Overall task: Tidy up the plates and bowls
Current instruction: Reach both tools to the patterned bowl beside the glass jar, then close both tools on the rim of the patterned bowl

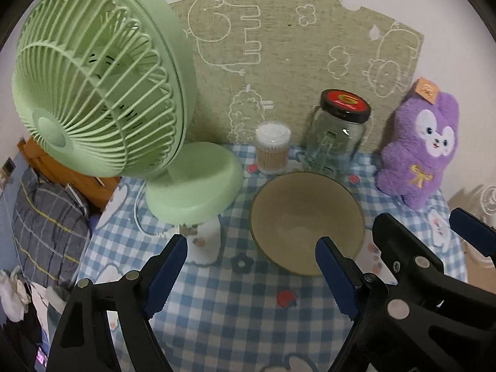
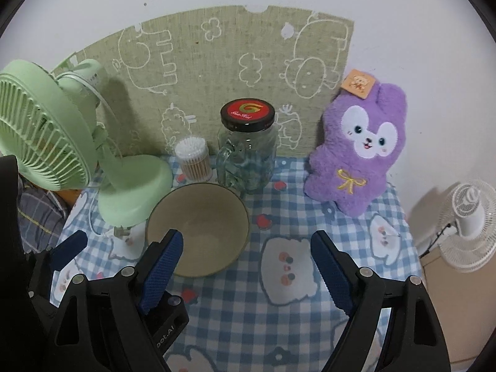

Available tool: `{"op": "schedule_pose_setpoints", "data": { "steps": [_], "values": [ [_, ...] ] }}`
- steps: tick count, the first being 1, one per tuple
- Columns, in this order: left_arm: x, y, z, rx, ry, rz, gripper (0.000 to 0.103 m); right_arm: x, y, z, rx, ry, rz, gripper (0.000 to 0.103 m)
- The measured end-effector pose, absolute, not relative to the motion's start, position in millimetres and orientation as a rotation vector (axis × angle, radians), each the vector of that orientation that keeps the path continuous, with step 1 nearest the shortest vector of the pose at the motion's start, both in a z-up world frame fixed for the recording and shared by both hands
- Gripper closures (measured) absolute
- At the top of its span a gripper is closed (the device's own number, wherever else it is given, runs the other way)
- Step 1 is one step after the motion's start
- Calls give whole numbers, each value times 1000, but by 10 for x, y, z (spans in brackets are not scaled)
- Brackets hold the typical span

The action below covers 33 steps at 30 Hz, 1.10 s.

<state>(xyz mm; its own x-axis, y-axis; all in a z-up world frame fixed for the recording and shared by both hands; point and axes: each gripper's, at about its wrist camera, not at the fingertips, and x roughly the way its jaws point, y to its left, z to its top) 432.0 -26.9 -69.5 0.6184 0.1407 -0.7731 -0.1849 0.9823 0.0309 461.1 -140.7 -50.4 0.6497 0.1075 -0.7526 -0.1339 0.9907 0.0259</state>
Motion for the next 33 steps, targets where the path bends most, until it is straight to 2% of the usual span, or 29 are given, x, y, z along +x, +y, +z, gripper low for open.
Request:
{"op": "schedule_pose_setpoints", "data": {
  "steps": [3, 8, 13, 17, 19, 22, 29, 31, 33],
  "values": [
    [4428, -257, -788, -62, 900, 184, 17, 4700, -1402, -586, -30, 858, 140, 23],
    [4591, -247, -952, -74, 935, 184, 28, 4843, -1373, -724, -34, 867, 145, 31],
    [4748, -248, -1089, -53, 953, 194, 44, 4985, -1359, -855, -20, 879, 148, 41],
    [4854, -242, -1187, -43, 963, 201, 49, 5067, -1350, -952, -9, 889, 151, 46],
    [4897, -223, -1253, -51, 975, 205, 56, 5105, -1336, -1004, -5, 904, 162, 60],
    [4935, -195, -1322, -63, 993, 203, 64, 5140, -1322, -1063, -1, 915, 166, 64],
    [4983, -203, -1420, -42, 972, 198, 72, 5211, -1331, -1185, 14, 927, 157, 71],
    [5008, -200, -1457, -43, 979, 196, 77, 5234, -1333, -1217, 9, 935, 158, 78],
    [5027, -205, -1493, -45, 985, 193, 80, 5258, -1348, -1244, 13, 943, 163, 80]
  ]
}}
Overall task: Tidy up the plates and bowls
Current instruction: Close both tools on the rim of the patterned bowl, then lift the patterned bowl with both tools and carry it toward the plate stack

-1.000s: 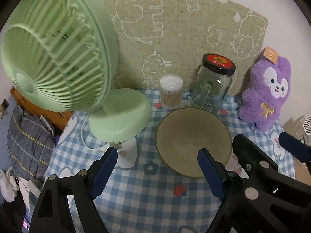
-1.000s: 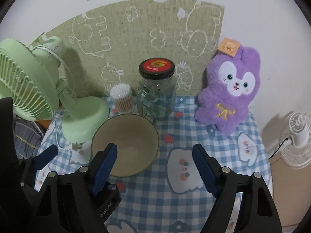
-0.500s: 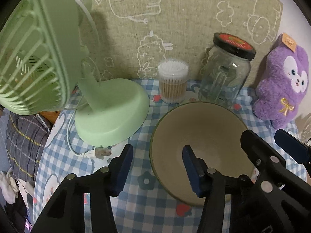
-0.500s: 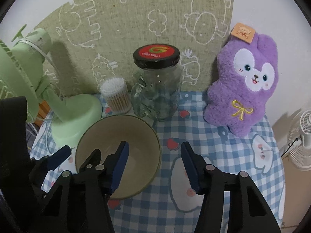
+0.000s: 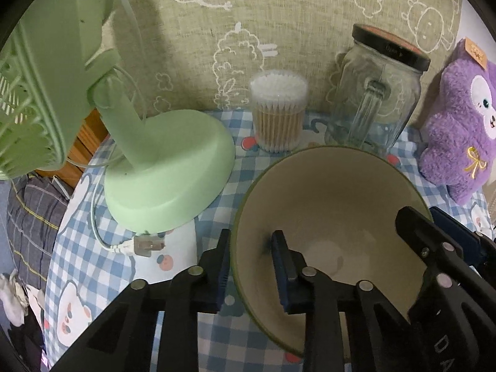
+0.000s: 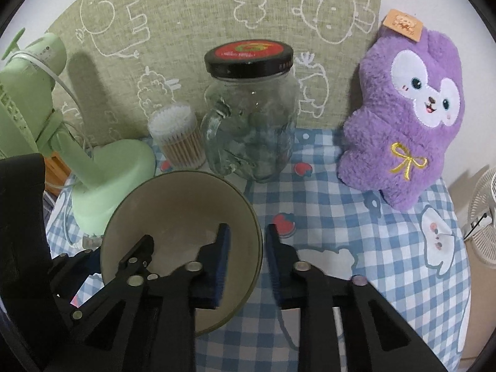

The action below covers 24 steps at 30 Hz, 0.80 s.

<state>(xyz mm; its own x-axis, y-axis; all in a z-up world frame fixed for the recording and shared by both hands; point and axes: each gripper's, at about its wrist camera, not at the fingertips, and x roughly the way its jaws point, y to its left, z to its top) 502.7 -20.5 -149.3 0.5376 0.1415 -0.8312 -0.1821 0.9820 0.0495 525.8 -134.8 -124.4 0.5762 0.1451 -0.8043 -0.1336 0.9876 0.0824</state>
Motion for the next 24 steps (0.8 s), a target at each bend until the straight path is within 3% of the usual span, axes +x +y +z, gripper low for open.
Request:
{"op": "schedule_pose_setpoints", "data": {
  "steps": [10, 24],
  "values": [
    [5024, -238, -1523, -20, 977, 181, 83, 5304, -1376, -1274, -3, 951, 144, 89],
    [4862, -264, -1482, -10, 984, 192, 86, 5158, -1372, -1249, 2, 975, 146, 89]
  ]
}}
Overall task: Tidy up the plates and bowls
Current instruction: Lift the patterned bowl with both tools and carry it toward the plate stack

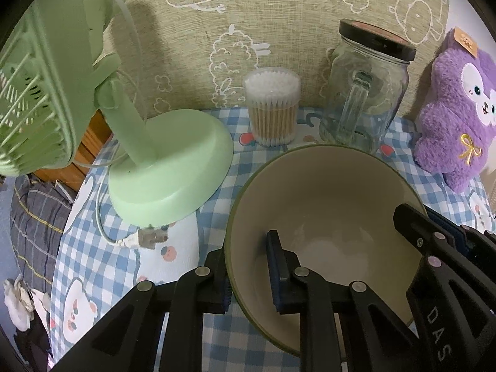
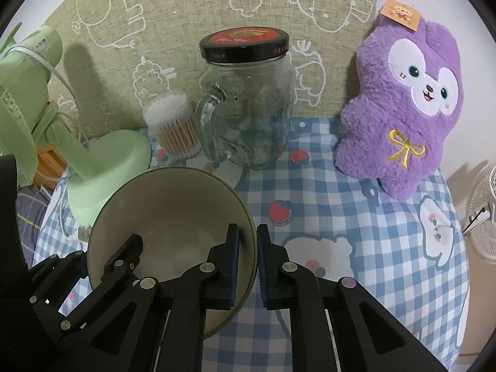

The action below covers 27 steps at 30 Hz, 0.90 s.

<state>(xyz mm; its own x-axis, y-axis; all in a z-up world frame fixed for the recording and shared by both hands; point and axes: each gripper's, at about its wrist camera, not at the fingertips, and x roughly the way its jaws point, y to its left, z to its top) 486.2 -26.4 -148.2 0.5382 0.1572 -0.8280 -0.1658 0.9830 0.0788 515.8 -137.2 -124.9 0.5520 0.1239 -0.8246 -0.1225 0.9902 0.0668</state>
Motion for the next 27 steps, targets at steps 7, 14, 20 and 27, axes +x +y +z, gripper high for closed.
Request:
{"op": "schedule_pose_setpoints", "data": {
  "steps": [7, 14, 20, 27],
  "values": [
    [4646, -300, -1485, -7, 998, 196, 86, 4955, -1371, -1229, 3, 993, 150, 89],
    [4380, -298, -1419, -4, 1006, 185, 86, 4699, -1400, -1165, 7, 998, 134, 89],
    [4193, -317, -1438, 17, 1028, 154, 86, 4472, -1422, -1175, 6, 1014, 109, 89],
    [3982, -313, -1515, 11, 1072, 130, 86, 4238, -1431, -1250, 9, 1041, 84, 89]
  ]
}}
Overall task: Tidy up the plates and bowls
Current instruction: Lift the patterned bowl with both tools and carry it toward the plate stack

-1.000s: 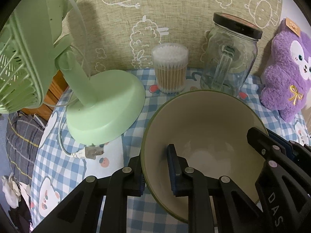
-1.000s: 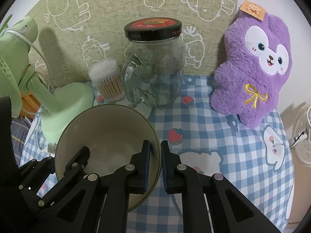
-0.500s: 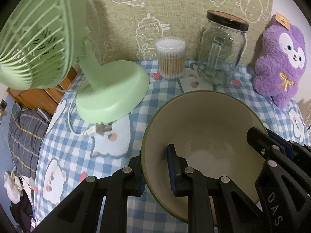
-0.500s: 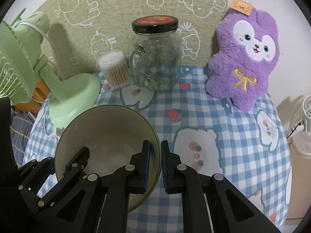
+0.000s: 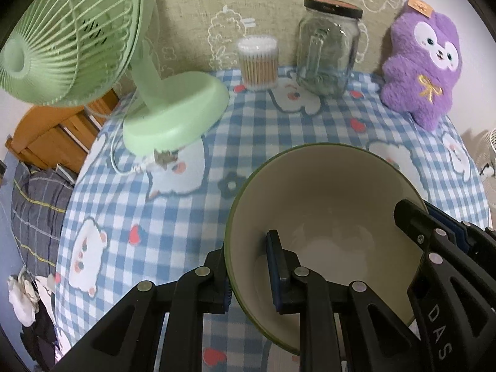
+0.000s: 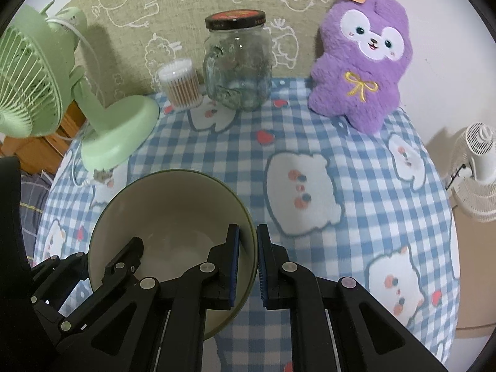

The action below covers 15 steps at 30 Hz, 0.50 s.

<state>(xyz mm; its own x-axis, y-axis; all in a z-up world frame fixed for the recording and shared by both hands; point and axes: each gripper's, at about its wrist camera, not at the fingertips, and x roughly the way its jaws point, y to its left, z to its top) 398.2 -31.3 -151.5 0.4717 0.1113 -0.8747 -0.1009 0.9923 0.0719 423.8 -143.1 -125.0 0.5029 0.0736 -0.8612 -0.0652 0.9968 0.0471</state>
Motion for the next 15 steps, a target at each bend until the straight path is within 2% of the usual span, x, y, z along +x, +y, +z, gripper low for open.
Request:
{"op": "schedule_pose_setpoints", "data": {
  "steps": [15],
  "values": [
    [3814, -297, -1498, 29, 1089, 136, 84, 4074, -1407, -1184, 25, 1028, 64, 91]
  ]
}}
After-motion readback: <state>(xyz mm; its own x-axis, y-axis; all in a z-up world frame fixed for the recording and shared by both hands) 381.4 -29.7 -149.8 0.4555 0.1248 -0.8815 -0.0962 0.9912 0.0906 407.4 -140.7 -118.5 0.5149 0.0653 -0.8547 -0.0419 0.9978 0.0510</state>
